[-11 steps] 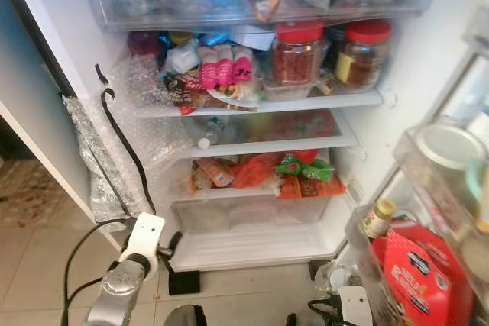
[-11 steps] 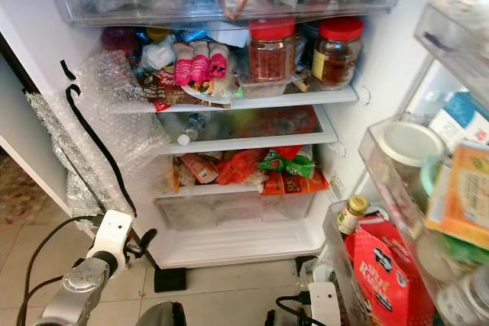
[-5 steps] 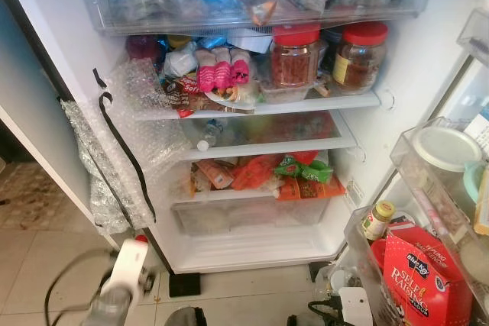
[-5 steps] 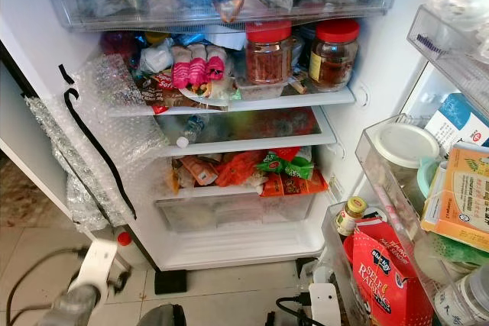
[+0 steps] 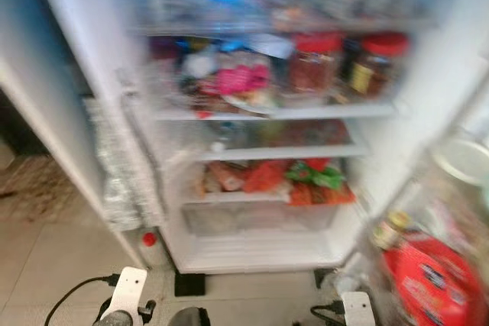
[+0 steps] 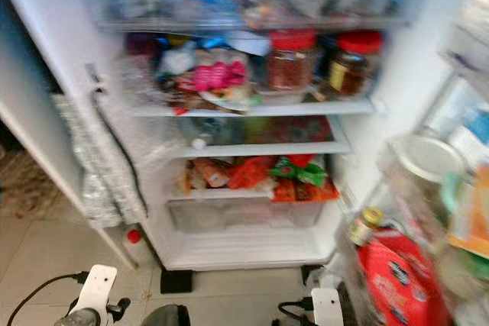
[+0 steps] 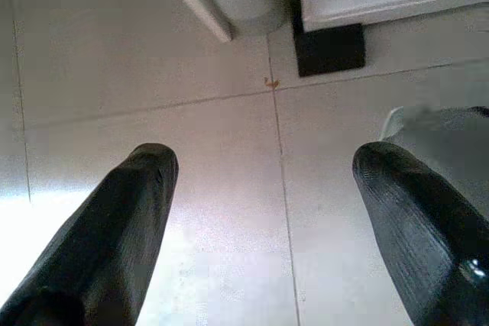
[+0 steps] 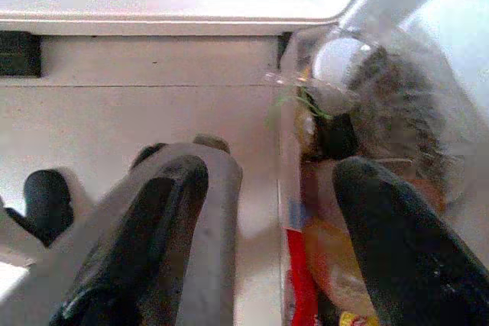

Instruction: Restocking fridge

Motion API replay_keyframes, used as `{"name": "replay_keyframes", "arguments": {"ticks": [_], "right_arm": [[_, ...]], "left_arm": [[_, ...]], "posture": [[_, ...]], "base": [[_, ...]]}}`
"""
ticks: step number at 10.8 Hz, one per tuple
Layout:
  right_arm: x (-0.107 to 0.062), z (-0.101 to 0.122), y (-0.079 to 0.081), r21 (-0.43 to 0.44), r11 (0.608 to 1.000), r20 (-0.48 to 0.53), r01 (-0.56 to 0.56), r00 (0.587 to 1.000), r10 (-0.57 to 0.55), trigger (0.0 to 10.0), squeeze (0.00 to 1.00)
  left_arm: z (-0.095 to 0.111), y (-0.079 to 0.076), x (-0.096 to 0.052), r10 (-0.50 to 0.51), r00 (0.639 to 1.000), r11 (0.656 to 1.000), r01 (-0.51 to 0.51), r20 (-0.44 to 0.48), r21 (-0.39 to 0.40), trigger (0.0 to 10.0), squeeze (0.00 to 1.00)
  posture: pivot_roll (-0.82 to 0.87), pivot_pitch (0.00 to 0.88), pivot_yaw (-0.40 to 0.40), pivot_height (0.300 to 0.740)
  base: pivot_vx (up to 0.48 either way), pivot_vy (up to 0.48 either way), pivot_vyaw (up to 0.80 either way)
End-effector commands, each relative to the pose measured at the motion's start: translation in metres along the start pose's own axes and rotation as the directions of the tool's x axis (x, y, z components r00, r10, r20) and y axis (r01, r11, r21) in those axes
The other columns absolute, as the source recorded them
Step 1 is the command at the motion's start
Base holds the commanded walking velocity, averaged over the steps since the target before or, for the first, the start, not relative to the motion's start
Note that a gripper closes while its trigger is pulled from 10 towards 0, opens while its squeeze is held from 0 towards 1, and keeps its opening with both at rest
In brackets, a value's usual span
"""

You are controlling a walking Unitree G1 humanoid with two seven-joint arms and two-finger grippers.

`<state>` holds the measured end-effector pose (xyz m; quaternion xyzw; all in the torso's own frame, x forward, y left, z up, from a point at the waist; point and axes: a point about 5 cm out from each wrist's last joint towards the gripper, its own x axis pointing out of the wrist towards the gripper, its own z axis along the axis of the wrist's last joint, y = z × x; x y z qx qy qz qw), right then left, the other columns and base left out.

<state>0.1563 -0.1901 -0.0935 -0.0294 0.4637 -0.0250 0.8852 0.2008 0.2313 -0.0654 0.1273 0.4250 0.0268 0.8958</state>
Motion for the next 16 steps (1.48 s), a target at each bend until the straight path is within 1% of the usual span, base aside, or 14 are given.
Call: {"name": "replay_keyframes", "arguments": {"ticks": [1,4,11,13,14,16], "right_arm": [[-0.002,-0.0116,0.0072,0.014,1.0,-0.046,-0.02,0.999,0.02,10.0,0.0],[-0.0019,-0.0113,0.0078,0.017,1.0,-0.046,-0.018,0.999,0.019,10.0,0.0],[-0.0021,-0.0116,0.007,0.02,1.0,-0.042,-0.016,0.999,0.017,10.0,0.0],[-0.0022,-0.0118,0.0074,0.036,0.999,-0.041,-0.017,0.999,0.019,10.0,0.0],[-0.0022,-0.0121,0.0073,0.029,0.999,-0.044,-0.014,0.999,0.015,10.0,0.0],[-0.0022,-0.0124,0.0084,0.037,0.999,-0.046,-0.021,0.999,0.022,10.0,0.0]], "left_arm": [[-0.0055,0.0,-0.001,0.002,1.0,1.0,-0.002,-0.016,-0.001,10.0,0.0],[-0.0089,-0.0009,-0.0018,-0.001,1.0,1.0,0.0,-0.019,-0.01,10.0,0.0],[-0.0096,-0.0026,-0.002,-0.011,1.0,1.0,0.011,-0.018,-0.015,10.0,0.0],[-0.0105,-0.0028,-0.0021,-0.013,1.0,1.0,0.012,-0.021,-0.02,10.0,0.0],[-0.0111,-0.0029,-0.0023,-0.015,1.0,1.0,0.015,-0.023,-0.02,10.0,0.0],[-0.0114,-0.0041,-0.0023,-0.02,1.0,1.0,0.02,-0.021,-0.016,10.0,0.0]], "posture": [[-0.1,0.028,0.015,0.651],[-0.1,0.038,0.019,0.651],[-0.11,0.044,0.017,0.651],[-0.1,0.047,0.017,0.651],[-0.1,0.047,0.018,0.655],[-0.1,0.045,0.019,0.688]], "base": [[0.0,0.33,0.0],[0.0,0.32,0.0],[0.0,0.311,0.0],[0.0,0.302,0.0],[0.0,0.3,0.0],[0.0,0.296,0.0]]}}
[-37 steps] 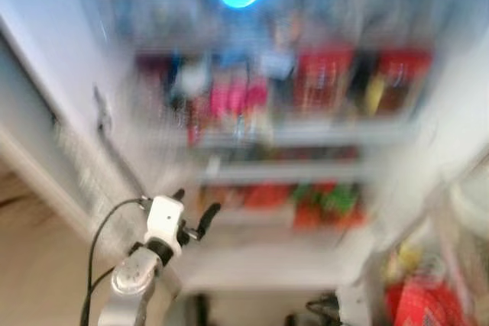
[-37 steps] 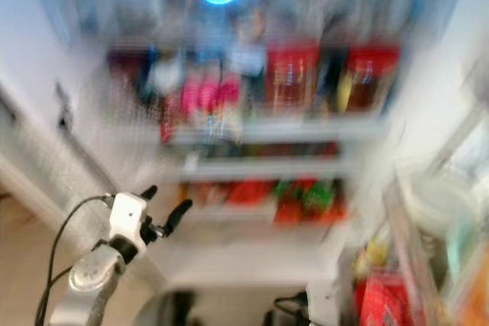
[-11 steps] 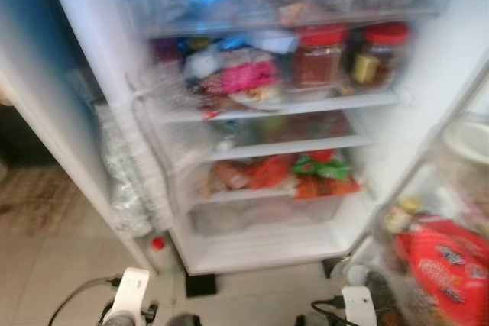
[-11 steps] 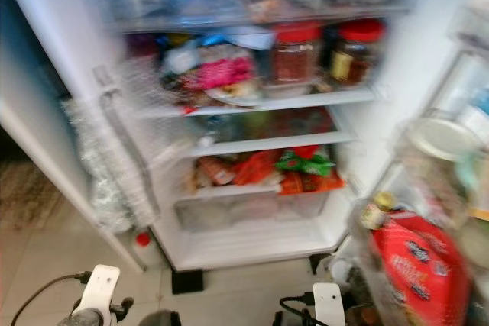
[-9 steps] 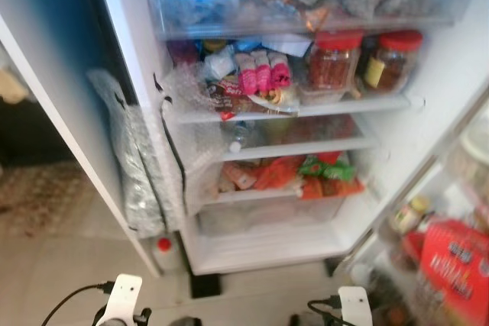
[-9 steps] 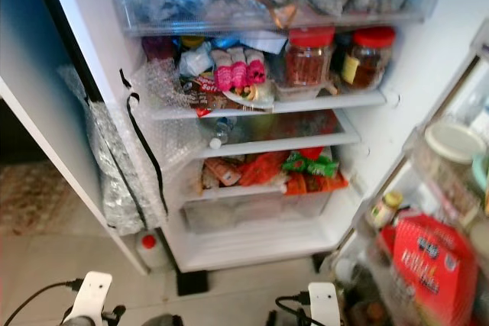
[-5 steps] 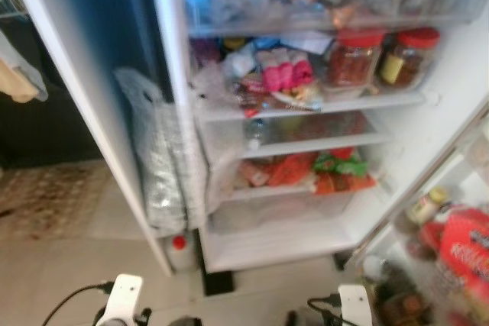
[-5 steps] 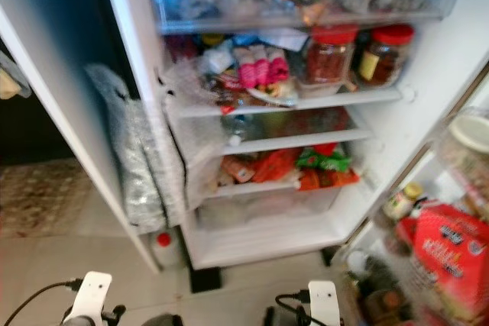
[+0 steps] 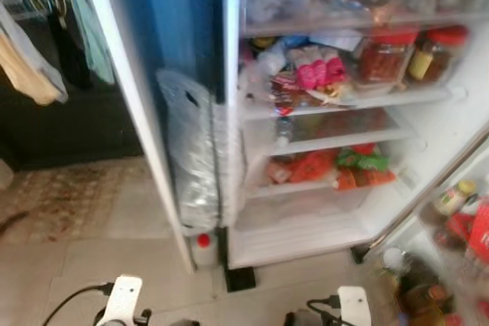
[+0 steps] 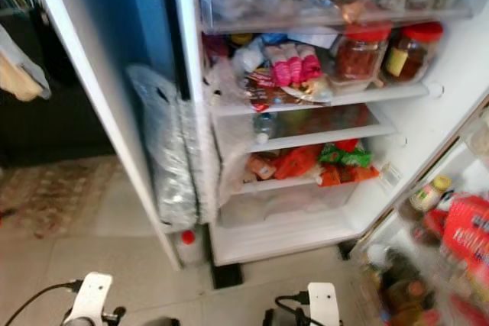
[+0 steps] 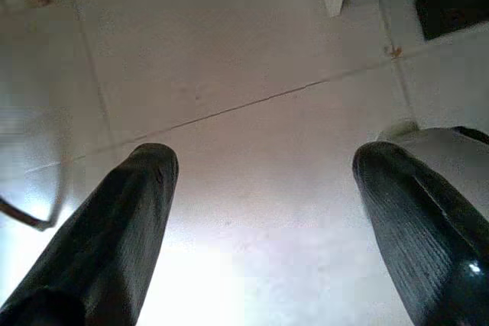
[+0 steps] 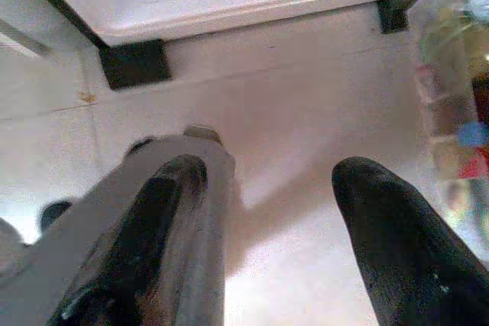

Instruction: Restocking fridge

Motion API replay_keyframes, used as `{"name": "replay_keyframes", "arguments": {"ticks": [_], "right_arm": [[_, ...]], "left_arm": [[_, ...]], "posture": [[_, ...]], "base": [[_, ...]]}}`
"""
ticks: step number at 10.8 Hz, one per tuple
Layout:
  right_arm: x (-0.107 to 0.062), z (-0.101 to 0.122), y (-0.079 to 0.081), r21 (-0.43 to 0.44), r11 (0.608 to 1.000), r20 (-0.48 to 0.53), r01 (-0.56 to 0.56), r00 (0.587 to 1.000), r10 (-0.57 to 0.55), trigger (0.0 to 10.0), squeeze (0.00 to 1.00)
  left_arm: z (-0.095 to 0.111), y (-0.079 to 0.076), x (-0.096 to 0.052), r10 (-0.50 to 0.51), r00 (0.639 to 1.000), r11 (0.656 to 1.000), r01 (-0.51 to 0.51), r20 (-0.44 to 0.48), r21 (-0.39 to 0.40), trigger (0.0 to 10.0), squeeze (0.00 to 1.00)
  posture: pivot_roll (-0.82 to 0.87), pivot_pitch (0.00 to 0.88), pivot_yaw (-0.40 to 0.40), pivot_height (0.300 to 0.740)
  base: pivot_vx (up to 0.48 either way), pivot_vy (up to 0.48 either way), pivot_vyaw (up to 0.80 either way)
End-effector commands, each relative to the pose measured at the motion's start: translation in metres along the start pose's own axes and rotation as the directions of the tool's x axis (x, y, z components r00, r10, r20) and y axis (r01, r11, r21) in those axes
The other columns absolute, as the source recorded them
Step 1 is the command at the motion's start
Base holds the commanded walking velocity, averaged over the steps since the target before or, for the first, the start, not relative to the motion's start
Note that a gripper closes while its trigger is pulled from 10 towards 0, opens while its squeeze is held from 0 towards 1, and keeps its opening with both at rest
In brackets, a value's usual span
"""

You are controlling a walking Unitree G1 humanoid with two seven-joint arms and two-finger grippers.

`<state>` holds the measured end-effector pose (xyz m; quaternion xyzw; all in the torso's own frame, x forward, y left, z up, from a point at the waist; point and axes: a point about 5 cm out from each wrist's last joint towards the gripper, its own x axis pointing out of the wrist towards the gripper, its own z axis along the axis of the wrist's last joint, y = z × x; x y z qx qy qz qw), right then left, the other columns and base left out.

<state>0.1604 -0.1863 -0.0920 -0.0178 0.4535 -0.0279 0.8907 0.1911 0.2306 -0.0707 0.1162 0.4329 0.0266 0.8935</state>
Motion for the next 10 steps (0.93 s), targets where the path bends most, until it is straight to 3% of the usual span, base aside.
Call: {"name": "replay_keyframes", "arguments": {"ticks": [1,3,10], "right_arm": [[-0.0032,-0.0167,0.0046,0.01,1.0,-0.069,-0.021,0.997,0.022,10.0,0.0],[-0.0032,-0.0172,0.005,0.008,1.0,-0.075,-0.022,0.997,0.022,10.0,0.0],[-0.0033,-0.0186,0.0043,-0.006,1.0,-0.091,-0.017,0.996,0.016,10.0,0.0]], "left_arm": [[-0.0003,-0.0026,0.0001,-0.011,1.0,1.0,0.011,-0.002,0.004,10.0,0.0],[0.001,-0.0033,0.0003,-0.014,1.0,1.0,0.014,0.006,0.007,10.0,0.0],[0.0014,-0.0079,0.0003,-0.034,0.999,0.999,0.034,0.011,0.001,10.0,0.0]], "posture": [[-0.1,0.042,0.02,0.708],[-0.1,0.039,0.021,0.738],[-0.1,0.022,0.021,0.74]], "base": [[0.0,0.289,0.0],[0.0,0.131,0.0],[0.0,0.0,0.0]]}}
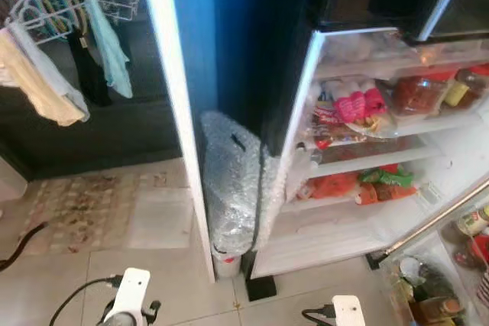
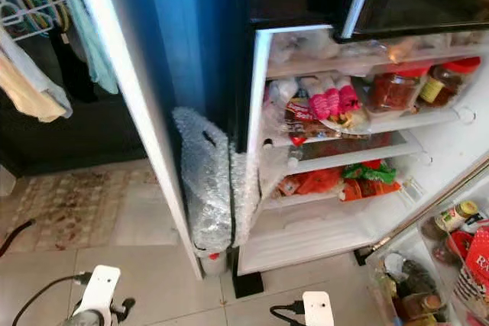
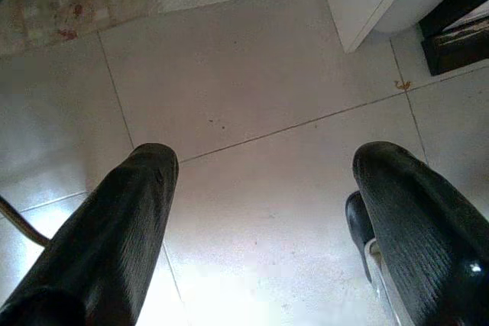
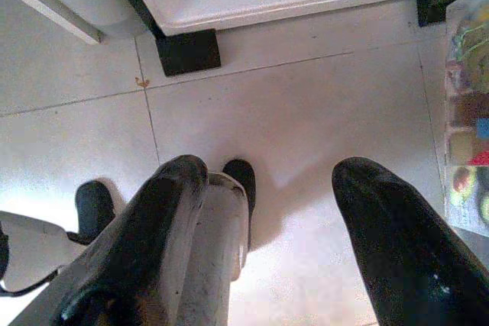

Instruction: Restocking fridge

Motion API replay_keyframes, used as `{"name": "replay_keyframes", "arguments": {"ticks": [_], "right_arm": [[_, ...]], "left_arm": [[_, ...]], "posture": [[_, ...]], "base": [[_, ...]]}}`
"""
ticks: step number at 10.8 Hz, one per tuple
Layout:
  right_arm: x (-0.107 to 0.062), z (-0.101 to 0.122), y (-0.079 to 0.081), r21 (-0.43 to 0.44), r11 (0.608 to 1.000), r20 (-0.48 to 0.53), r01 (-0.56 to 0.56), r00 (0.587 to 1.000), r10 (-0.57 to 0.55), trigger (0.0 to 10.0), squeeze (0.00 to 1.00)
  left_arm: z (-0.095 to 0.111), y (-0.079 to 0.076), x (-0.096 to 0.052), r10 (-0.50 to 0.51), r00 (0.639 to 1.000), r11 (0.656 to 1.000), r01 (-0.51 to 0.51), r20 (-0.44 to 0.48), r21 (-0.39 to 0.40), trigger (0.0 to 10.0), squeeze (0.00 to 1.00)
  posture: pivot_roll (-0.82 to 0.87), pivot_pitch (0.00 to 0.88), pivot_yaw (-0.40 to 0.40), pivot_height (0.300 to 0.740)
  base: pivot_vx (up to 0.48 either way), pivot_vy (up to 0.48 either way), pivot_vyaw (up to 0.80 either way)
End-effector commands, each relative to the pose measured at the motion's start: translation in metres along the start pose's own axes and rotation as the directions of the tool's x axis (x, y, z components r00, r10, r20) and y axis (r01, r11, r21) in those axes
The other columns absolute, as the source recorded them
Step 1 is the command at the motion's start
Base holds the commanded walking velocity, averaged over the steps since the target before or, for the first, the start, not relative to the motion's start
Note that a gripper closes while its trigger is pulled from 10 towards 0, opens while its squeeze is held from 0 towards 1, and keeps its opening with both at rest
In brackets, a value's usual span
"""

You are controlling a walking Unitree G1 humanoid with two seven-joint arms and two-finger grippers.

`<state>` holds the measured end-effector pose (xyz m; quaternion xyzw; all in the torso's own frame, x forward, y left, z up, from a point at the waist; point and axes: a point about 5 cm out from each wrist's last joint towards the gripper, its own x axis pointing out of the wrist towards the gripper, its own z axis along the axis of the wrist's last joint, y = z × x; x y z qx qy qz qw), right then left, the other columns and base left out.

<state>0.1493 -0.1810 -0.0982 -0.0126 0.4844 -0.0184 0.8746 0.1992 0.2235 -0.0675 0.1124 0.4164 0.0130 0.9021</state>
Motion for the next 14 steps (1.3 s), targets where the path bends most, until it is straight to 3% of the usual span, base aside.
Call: {"name": "replay_keyframes", "arguments": {"ticks": [1,10,14], "right_arm": [[-0.0013,-0.0059,-0.0002,0.022,1.0,-0.011,0.001,1.0,-0.001,10.0,0.0],[-0.0012,-0.0045,0.0004,0.035,0.999,0.004,0.012,1.0,-0.012,10.0,0.0],[-0.0011,-0.0049,-0.0007,0.026,0.999,-0.005,0.025,1.0,-0.025,10.0,0.0]], "left_arm": [[-0.0075,-0.0024,-0.0014,-0.012,1.0,1.0,0.012,-0.028,0.0,10.0,0.0],[-0.0077,-0.0014,-0.0017,-0.013,1.0,1.0,0.014,-0.022,0.008,10.0,0.0],[-0.0049,-0.0018,-0.0011,-0.012,1.0,1.0,0.012,-0.01,-0.012,10.0,0.0]], "posture": [[-0.1,0.022,0.022,0.74],[-0.11,0.039,0.026,0.74],[-0.11,0.035,0.027,0.74]], "base": [[0.0,0.0,0.0],[0.0,0.198,0.0],[0.0,0.0,-0.72]]}}
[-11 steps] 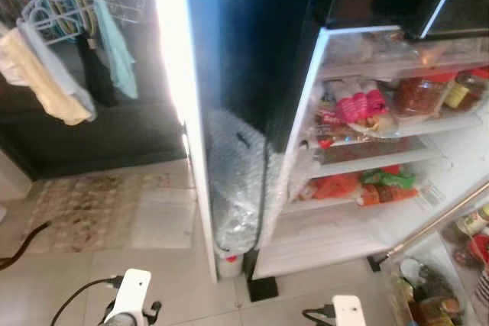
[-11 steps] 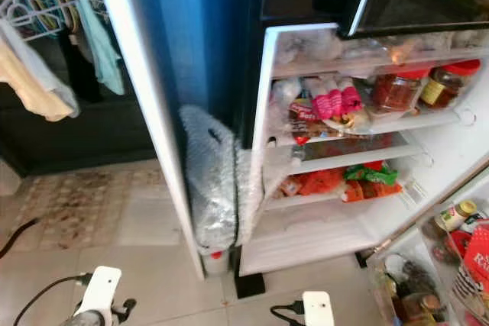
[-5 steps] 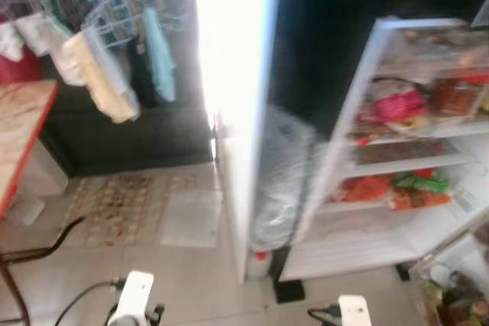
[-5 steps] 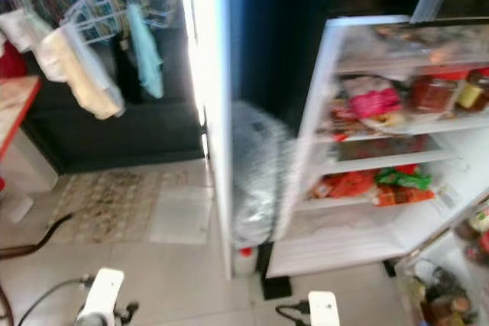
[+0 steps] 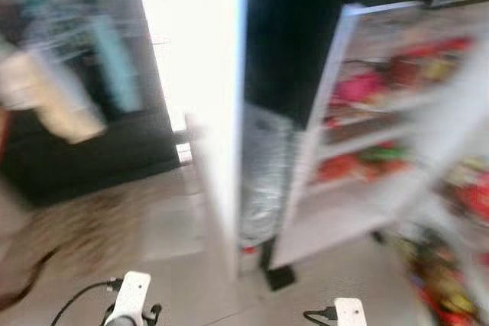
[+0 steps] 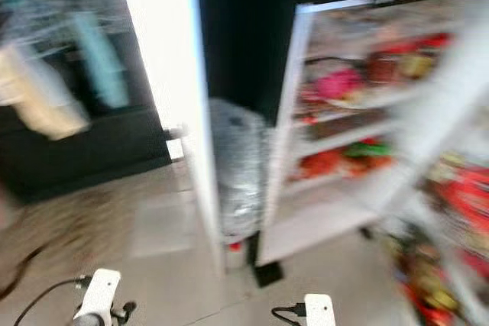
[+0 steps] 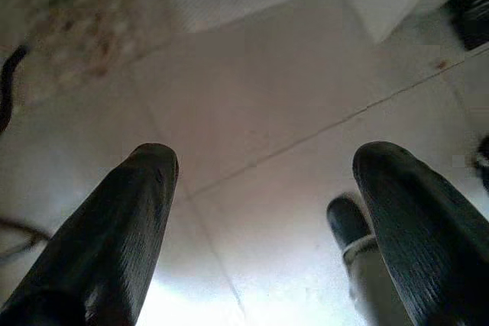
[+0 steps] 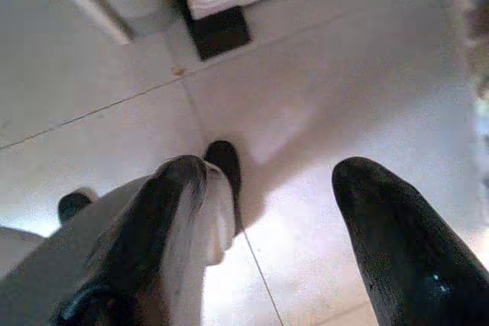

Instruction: Restocking fridge

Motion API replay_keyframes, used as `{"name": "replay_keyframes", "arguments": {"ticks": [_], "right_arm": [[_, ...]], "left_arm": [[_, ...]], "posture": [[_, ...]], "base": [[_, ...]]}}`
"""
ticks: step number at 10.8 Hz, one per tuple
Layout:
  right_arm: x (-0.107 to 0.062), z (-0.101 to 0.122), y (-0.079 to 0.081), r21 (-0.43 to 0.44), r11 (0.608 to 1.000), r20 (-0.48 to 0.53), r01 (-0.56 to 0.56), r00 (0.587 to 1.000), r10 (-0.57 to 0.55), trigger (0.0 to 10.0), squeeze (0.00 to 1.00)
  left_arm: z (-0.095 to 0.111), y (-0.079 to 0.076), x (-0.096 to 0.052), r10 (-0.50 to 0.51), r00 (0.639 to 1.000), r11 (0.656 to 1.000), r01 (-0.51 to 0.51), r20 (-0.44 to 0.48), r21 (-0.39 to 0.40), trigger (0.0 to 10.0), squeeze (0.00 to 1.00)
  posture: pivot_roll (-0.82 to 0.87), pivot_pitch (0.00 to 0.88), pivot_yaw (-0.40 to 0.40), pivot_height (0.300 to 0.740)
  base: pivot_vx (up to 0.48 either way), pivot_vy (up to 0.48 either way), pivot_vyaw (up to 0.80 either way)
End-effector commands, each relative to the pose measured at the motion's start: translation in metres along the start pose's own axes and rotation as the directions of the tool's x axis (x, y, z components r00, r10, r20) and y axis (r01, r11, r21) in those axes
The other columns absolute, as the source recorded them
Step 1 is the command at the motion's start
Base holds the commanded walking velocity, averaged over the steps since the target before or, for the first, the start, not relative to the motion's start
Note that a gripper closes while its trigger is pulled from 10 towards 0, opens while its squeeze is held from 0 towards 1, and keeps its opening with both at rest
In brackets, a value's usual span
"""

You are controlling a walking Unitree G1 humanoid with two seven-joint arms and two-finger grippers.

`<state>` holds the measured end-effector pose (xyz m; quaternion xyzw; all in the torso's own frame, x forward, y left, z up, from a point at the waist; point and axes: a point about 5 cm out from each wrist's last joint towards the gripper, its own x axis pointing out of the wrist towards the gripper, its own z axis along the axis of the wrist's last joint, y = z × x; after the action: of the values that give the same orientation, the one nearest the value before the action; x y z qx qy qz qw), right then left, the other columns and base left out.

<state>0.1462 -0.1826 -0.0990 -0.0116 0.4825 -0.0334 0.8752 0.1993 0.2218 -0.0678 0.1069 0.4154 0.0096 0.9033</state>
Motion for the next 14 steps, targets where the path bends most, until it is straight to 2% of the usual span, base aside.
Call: {"name": "replay_keyframes", "arguments": {"ticks": [1,8,13,14], "right_arm": [[-0.0001,-0.0014,0.0014,0.006,1.0,-0.01,-0.003,1.0,0.003,10.0,0.0],[-0.0002,-0.0019,-0.0002,-0.004,1.0,-0.013,0.002,1.0,-0.002,10.0,0.0],[-0.0004,-0.0027,-0.0028,-0.019,1.0,-0.018,-0.001,1.0,0.0,10.0,0.0],[-0.0004,-0.0024,-0.0029,-0.022,1.0,-0.017,-0.002,1.0,0.002,10.0,0.0]], "left_arm": [[-0.0049,0.0004,-0.0011,-0.001,1.0,1.0,0.001,-0.014,-0.004,10.0,0.0],[-0.0002,-0.0012,0.0005,0.003,1.0,1.0,-0.003,-0.012,-0.007,10.0,0.0],[-0.0047,-0.0024,-0.0004,0.009,1.0,1.0,-0.01,-0.027,-0.022,10.0,0.0],[-0.0046,-0.0024,-0.0003,0.011,1.0,1.0,-0.011,-0.028,-0.023,10.0,0.0]], "posture": [[-0.11,0.03,0.025,0.74],[-0.1,0.004,0.026,0.74],[-0.1,0.0,0.017,0.74],[-0.1,0.0,0.014,0.74]], "base": [[0.0,0.0,-0.72],[0.0,0.0,-0.72],[0.0,0.0,-0.71],[0.0,0.0,0.0]]}}
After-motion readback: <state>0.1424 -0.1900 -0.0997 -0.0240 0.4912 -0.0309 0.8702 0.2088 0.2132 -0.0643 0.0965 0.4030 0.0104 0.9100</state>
